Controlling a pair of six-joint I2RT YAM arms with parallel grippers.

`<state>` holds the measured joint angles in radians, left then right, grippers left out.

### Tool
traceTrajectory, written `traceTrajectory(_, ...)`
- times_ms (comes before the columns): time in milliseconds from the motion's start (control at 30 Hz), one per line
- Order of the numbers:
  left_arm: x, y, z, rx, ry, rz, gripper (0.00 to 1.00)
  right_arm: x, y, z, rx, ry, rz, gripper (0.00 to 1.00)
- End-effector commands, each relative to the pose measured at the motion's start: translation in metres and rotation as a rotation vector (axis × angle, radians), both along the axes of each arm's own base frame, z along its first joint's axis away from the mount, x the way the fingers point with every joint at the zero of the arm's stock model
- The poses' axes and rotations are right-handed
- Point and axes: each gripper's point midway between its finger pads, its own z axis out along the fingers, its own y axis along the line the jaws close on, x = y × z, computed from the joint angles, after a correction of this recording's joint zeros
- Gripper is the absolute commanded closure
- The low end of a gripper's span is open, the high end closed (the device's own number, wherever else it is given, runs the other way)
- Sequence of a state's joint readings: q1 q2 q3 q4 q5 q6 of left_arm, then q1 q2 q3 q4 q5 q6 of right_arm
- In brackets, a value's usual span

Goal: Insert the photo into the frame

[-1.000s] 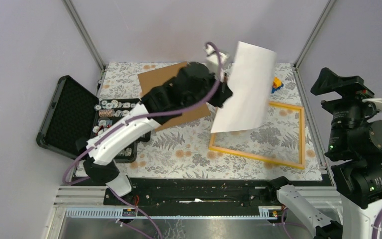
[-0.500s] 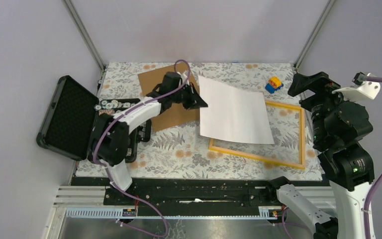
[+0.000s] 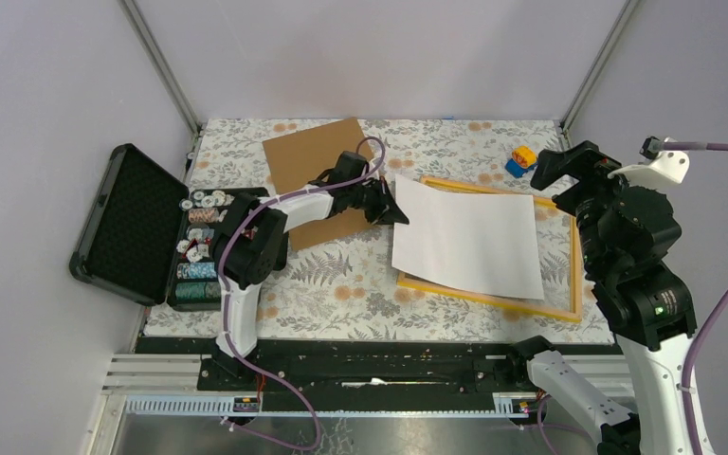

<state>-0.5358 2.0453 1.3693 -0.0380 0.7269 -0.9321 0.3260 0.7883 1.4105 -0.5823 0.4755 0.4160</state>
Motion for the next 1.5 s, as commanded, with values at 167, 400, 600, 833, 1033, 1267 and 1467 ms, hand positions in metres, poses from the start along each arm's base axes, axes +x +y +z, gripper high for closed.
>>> traceTrajectory(167,-0.005,-0.043,0.011,-0.027,-0.063,-0.1,1.0,0.009,0.005,-0.006,0.014,0.002,0.007,0.0)
traceTrajectory(400,-0.003,-0.066,0.002,0.007,-0.069,-0.12,1.0,0.008,0.004,-0.007,0.004,0.002,0.006,0.0)
traceTrajectory(600,0.0,-0.075,-0.013,0.024,-0.05,-0.099,1.0,0.008,0.006,-0.013,0.003,0.012,0.017,0.0)
traceTrajectory(833,0.004,-0.085,-0.007,-0.017,-0.077,-0.073,1.0,0.004,0.004,-0.012,0.006,0.003,0.014,0.0)
traceTrajectory(1033,0.014,-0.094,0.007,-0.062,-0.146,-0.079,1.0,0.003,0.002,-0.009,-0.001,-0.004,0.011,0.0)
traceTrajectory(1267,0.011,-0.101,-0.003,-0.064,-0.133,-0.117,1.0,0.003,0.004,-0.01,0.002,-0.001,0.021,0.01)
traceTrajectory(1467,0.009,-0.09,-0.009,0.045,-0.155,-0.105,0.78,0.002,0.005,-0.013,0.006,0.0,0.021,0.0)
